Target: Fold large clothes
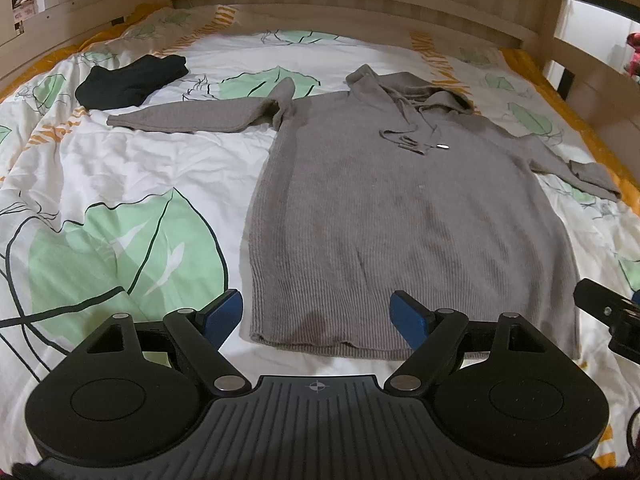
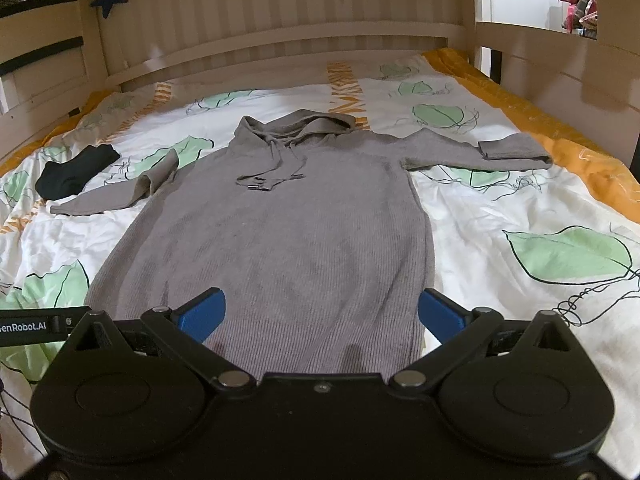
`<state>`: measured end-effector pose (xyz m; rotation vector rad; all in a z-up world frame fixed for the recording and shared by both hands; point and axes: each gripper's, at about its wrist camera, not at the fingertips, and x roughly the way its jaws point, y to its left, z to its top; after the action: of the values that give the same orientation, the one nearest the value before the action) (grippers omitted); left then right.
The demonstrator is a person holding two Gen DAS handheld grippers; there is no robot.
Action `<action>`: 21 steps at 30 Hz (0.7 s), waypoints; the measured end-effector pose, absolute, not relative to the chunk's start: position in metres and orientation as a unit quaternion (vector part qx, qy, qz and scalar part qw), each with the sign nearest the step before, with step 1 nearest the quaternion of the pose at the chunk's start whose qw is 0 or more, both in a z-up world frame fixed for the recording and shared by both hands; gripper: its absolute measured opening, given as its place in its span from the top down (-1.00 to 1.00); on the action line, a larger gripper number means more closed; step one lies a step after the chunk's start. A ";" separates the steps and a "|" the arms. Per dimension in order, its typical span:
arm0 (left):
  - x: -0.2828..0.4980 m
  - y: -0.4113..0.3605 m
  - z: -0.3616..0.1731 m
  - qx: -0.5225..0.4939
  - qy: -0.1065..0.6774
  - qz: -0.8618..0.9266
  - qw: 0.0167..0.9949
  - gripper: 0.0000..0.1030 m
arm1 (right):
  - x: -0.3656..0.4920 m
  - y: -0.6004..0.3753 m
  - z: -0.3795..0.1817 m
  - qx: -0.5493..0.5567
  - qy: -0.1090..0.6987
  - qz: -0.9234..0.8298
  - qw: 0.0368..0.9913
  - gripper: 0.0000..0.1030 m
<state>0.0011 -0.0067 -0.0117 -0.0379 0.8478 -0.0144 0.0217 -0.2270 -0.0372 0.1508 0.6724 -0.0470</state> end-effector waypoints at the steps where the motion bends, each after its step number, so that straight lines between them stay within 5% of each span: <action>1: 0.001 -0.007 -0.012 -0.019 0.411 -0.007 0.911 -0.55 | 0.022 -0.227 -0.037 0.074 0.330 -0.023 0.941 -0.98; 21: 0.002 -0.007 -0.019 -0.013 0.426 -0.008 0.905 -0.55 | 0.024 -0.222 -0.044 0.073 0.348 -0.013 0.935 -0.98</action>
<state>0.0020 -0.0073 -0.0185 -0.0276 0.8805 -0.0171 0.0236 -0.2217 -0.0436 0.1485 0.7106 -0.0256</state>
